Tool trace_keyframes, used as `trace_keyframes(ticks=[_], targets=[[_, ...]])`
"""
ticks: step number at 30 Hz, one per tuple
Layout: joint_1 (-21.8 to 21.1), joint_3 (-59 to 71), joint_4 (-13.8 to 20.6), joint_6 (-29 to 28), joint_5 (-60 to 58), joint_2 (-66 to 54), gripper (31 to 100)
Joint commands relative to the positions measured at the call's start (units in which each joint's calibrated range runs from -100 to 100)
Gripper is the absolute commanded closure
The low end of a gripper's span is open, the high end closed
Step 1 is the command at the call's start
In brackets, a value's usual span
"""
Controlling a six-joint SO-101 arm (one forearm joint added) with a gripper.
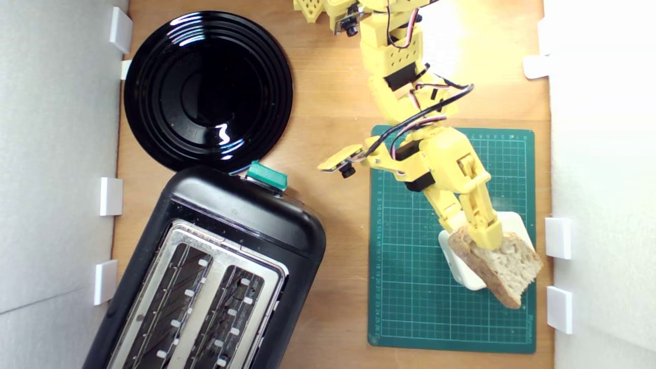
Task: Pick bread and place in toaster
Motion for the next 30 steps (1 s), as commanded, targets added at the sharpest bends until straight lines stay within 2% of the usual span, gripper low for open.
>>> trace_keyframes(ticks=[1, 8, 15, 24, 27, 29, 30], targets=[[-0.82, -1.4, -0.61, -0.27, 4.72, -11.62, 71.2], [-0.01, -1.58, 0.3, 0.41, 17.68, -28.51, 71.2], [0.55, -1.94, -0.52, 5.74, 23.32, -39.83, 71.2], [0.96, -21.37, -0.79, 9.56, 40.3, -40.82, 71.2], [1.2, -26.91, -5.32, 12.81, 45.16, -40.82, 71.2], [3.13, -32.18, -10.94, 17.52, 50.36, -40.82, 71.2], [3.61, -33.54, -12.58, 18.82, 51.56, -40.82, 71.2]])
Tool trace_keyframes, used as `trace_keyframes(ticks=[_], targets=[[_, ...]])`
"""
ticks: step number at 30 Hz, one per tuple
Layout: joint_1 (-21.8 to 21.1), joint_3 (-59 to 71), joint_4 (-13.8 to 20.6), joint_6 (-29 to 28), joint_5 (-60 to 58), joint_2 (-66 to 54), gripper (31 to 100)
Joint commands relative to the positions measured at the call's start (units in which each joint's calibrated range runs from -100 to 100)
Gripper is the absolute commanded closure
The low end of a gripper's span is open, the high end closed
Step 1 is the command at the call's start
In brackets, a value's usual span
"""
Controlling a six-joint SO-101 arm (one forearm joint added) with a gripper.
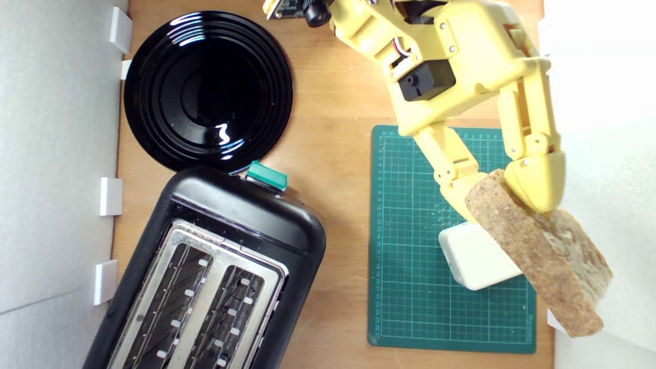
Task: Pick bread and place in toaster
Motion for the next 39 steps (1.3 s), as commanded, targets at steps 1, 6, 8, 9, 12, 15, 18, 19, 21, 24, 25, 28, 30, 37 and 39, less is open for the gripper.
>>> trace_keyframes(ticks=[1, 6, 8, 9, 12, 15, 18, 19, 21, 24, 25, 28, 30, 37, 39], targets=[[3.45, -10.58, -7.1, 6.73, 6.23, -2.94, 71.2], [7.56, -18.84, -11.18, 13.22, 13.14, -2.94, 71.2], [9.01, -22.38, -10.45, 14.68, 16.21, -2.86, 71.2], [9.57, -23.83, -10.36, 15.42, 17.75, -2.86, 71.2], [11.75, -27.56, -10.36, 19.03, 22.87, -2.86, 71.2], [14.65, -30.91, -10.36, 22.32, 27.39, -2.86, 71.2], [18.19, -33.18, -10.27, 24.83, 29.95, -2.86, 71.2], [19.64, -33.46, -10.27, 25.72, 30.72, -2.86, 71.2], [22.62, -33.55, -10.27, 27.71, 32.25, -2.86, 71.2], [26.33, -33.55, -10.27, 29.49, 33.28, -2.86, 71.2], [27.62, -33.55, -10.27, 29.96, 33.36, -2.86, 71.2], [31.49, -33.55, -10.27, 31.27, 33.36, -2.77, 71.2], [33.5, -33.55, -8.82, 32.0, 33.36, -2.52, 71.2], [34.07, -34.55, 0.25, 32.21, 34.39, 0.05, 71.2], [33.99, -38.09, 1.97, 32.78, 39.51, 0.72, 71.2]])
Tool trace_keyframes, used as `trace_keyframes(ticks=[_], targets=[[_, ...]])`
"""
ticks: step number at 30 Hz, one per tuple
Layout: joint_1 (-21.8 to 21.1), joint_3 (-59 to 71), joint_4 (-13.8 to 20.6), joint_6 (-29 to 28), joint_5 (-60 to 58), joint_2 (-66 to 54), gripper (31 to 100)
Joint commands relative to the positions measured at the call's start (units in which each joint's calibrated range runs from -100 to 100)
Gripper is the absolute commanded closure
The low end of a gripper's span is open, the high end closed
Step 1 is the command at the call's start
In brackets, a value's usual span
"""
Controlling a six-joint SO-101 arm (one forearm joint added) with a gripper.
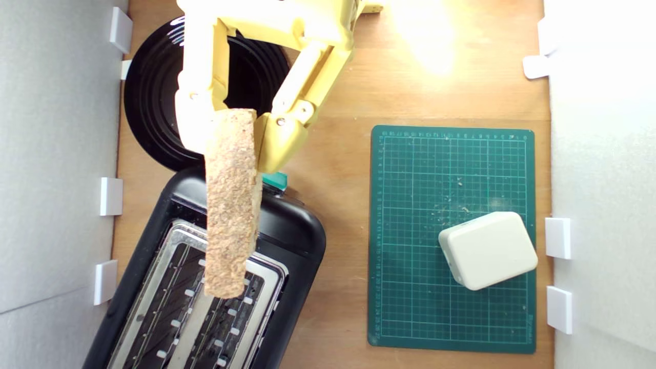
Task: Pick bread and place in toaster
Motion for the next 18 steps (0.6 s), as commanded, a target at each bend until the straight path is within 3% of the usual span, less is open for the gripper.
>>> trace_keyframes(ticks=[1, 5, 10, 13, 18], targets=[[0.43, -9.66, 3.85, 1.8, 9.11, 0.88, 71.2], [0.91, -16.1, 3.85, 4.73, 16.79, 4.13, 71.2], [1.23, -19.55, 4.39, 4.94, 16.96, 6.21, 71.2], [0.67, -20.64, 7.2, 4.99, 17.13, 7.45, 71.2], [0.99, -22.91, 7.38, 4.99, 17.13, 9.45, 71.2]])
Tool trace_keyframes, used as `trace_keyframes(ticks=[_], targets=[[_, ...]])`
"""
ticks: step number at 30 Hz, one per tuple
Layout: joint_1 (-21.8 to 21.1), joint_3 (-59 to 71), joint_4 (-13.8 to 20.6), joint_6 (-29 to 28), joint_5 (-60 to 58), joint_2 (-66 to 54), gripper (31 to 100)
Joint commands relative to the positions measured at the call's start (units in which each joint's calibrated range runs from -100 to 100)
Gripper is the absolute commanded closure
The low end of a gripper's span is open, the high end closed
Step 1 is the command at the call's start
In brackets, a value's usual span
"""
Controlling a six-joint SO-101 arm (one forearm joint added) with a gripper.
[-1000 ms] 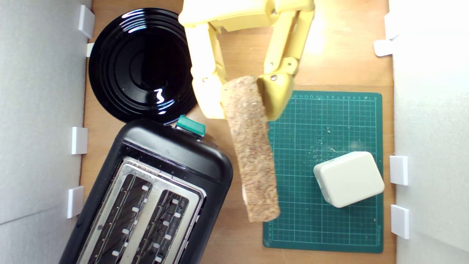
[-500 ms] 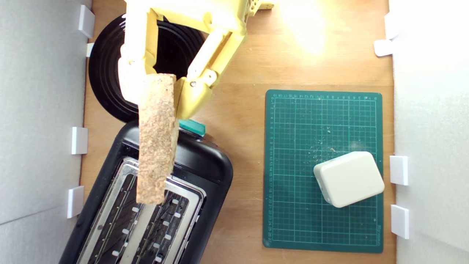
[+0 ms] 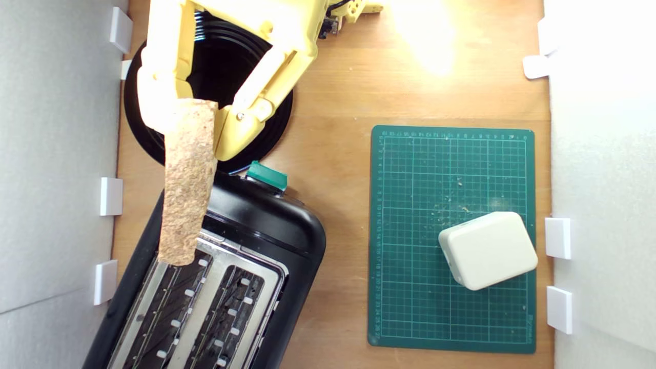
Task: Pick bread and place in toaster
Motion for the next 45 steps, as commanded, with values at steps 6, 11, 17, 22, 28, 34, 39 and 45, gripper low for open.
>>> trace_keyframes(ticks=[6, 11, 17, 22, 28, 34, 39, 45], targets=[[-0.12, -5.42, 2.99, 0.33, 0.1, 3.45, 71.2], [0.12, -6.87, 3.72, 0.33, 0.1, 5.78, 70.9], [0.2, -9.23, 4.62, 0.28, 0.35, 9.78, 70.7], [0.28, -9.23, 4.62, -0.03, 0.61, 11.28, 70.6], [0.2, -9.23, 4.62, -0.08, 0.61, 13.19, 70.6], [0.2, -9.32, 4.62, -0.14, 0.35, 15.43, 70.6], [0.28, -10.59, 4.08, -0.14, 0.27, 15.93, 70.6], [0.2, -10.68, 4.44, -0.14, -0.07, 17.68, 70.5]])
